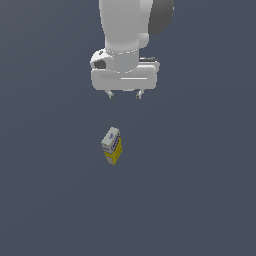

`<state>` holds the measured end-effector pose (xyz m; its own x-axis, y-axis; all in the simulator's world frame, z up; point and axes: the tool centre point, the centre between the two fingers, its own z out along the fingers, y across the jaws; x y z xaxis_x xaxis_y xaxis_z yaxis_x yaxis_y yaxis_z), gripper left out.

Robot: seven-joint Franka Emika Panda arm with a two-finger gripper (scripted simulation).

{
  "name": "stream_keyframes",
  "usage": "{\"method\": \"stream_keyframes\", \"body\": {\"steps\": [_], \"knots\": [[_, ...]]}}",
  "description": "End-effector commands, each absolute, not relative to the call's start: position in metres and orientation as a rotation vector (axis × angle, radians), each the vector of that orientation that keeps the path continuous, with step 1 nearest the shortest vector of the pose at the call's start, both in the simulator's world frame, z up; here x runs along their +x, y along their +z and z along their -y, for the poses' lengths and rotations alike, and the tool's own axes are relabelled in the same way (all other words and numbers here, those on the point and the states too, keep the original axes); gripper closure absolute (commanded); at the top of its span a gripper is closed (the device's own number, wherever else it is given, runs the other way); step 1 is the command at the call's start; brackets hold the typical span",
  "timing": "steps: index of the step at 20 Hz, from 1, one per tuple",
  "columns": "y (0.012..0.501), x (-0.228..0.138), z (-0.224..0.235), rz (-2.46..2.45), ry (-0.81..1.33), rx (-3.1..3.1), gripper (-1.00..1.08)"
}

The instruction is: Pick up the object and move it to a goal position.

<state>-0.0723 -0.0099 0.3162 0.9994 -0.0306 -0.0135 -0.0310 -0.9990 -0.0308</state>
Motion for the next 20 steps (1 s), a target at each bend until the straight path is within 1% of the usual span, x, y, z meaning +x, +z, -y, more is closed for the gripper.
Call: {"method": "stream_keyframes", "body": {"steps": [1, 13, 20], "knots": [[0.316, -0.072, 0.01, -0.048, 0.02, -3.11, -0.92], [0.324, -0.073, 0.022, 0.007, 0.001, -3.139, -0.92], [0.313, -0.064, 0.026, -0.057, 0.001, -3.137, -0.92]]}}
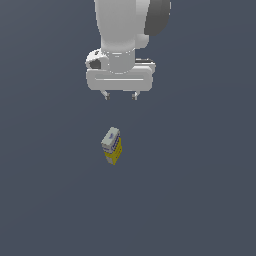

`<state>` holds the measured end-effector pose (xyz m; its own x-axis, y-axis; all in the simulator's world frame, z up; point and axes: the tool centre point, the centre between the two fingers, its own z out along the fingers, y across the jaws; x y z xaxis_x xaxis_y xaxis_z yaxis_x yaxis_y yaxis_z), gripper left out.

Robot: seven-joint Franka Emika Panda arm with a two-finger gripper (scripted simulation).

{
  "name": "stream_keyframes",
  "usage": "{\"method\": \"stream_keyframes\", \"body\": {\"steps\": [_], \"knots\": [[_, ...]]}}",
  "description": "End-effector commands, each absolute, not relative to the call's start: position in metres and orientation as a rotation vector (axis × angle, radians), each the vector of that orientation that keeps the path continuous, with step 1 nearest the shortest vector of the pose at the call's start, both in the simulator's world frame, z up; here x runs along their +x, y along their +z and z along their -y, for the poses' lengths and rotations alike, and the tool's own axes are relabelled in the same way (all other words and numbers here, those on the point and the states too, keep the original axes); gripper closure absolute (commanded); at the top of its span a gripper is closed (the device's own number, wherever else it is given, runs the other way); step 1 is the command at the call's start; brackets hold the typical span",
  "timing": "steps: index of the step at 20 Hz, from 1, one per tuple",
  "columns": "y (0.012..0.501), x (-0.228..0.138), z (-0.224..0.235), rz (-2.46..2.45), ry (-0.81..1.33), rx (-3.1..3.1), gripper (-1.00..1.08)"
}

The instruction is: Pick up the object and move it to a goal position.

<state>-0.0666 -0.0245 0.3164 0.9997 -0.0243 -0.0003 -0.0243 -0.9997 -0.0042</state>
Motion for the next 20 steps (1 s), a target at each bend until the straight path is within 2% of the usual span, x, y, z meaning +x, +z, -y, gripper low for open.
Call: {"method": "stream_keyframes", "body": {"steps": [1, 20], "knots": [[0.31, -0.061, 0.027, -0.075, 0.001, -3.136, -0.92], [0.211, -0.001, 0.064, -0.559, 0.0, -3.09, -0.92]]}}
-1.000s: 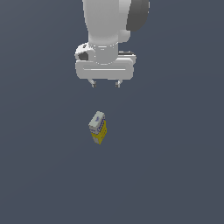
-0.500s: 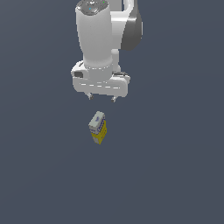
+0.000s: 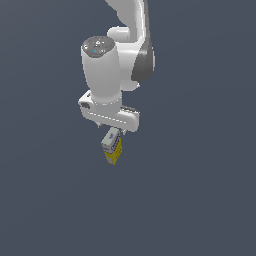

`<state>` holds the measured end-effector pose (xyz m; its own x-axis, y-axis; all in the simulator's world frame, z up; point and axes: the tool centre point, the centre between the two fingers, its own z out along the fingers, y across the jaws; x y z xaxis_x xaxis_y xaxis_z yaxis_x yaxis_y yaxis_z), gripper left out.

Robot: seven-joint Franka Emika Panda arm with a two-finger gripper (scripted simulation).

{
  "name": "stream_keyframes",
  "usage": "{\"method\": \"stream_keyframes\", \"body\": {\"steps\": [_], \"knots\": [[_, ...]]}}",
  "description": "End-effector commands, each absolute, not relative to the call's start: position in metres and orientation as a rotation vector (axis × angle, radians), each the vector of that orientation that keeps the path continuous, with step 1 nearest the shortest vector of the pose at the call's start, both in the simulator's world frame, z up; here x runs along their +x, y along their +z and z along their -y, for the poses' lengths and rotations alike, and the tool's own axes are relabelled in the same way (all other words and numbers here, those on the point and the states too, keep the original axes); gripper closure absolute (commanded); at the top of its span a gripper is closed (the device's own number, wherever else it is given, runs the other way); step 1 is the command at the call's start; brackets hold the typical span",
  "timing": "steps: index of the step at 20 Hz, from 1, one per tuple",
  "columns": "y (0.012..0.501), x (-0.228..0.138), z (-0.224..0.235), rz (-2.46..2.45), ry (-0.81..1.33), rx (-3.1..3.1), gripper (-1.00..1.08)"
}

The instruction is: Pick up the object and move it to a goal position.

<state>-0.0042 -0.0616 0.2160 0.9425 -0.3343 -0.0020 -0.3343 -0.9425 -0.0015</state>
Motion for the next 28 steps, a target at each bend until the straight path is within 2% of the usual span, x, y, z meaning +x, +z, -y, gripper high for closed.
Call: {"method": "stream_keyframes", "body": {"steps": [1, 10, 25, 26, 28], "knots": [[0.208, 0.0, 0.065, -0.57, 0.0, -3.089, -0.92], [0.2, 0.002, 0.066, -0.59, 0.002, -3.086, -0.92], [0.152, 0.002, 0.067, -0.597, 0.0, -3.085, -0.92], [0.152, 0.002, 0.067, -0.597, 0.0, -3.085, 1.08], [0.152, 0.002, 0.067, -0.597, 0.0, -3.085, 1.08]]}}
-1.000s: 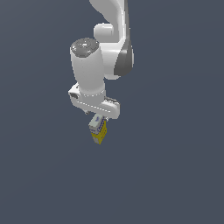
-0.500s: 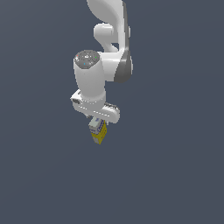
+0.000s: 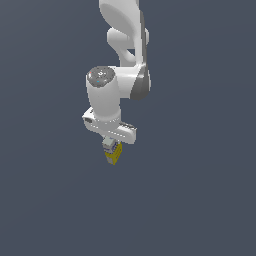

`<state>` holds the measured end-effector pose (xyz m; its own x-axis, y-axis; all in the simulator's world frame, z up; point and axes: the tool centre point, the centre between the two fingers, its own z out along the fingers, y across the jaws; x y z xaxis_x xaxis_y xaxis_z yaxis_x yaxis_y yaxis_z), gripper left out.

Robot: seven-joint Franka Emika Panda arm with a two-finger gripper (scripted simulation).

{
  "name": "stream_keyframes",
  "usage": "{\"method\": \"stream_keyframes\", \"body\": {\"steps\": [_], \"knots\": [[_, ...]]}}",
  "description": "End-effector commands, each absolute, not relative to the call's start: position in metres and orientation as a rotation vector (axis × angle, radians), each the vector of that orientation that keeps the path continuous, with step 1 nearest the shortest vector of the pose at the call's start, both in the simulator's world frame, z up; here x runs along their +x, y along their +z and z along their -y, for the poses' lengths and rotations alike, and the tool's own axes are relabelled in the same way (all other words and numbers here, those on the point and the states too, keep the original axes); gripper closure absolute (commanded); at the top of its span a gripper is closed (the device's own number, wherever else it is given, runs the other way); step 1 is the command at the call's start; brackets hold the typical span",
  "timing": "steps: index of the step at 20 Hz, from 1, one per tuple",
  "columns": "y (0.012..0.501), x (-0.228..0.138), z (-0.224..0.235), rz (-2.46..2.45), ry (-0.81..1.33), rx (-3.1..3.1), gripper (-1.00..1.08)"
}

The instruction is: Pick up the object and move it to a goal position.

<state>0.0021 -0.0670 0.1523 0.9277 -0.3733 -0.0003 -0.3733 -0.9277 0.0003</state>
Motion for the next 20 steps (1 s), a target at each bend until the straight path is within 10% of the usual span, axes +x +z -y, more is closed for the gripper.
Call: {"method": "stream_keyframes", "body": {"steps": [1, 20], "knots": [[0.152, 0.002, 0.067, 0.597, 0.0, 3.084, 1.08], [0.192, -0.012, 0.086, 0.597, 0.0, 3.085, 1.08]]}}
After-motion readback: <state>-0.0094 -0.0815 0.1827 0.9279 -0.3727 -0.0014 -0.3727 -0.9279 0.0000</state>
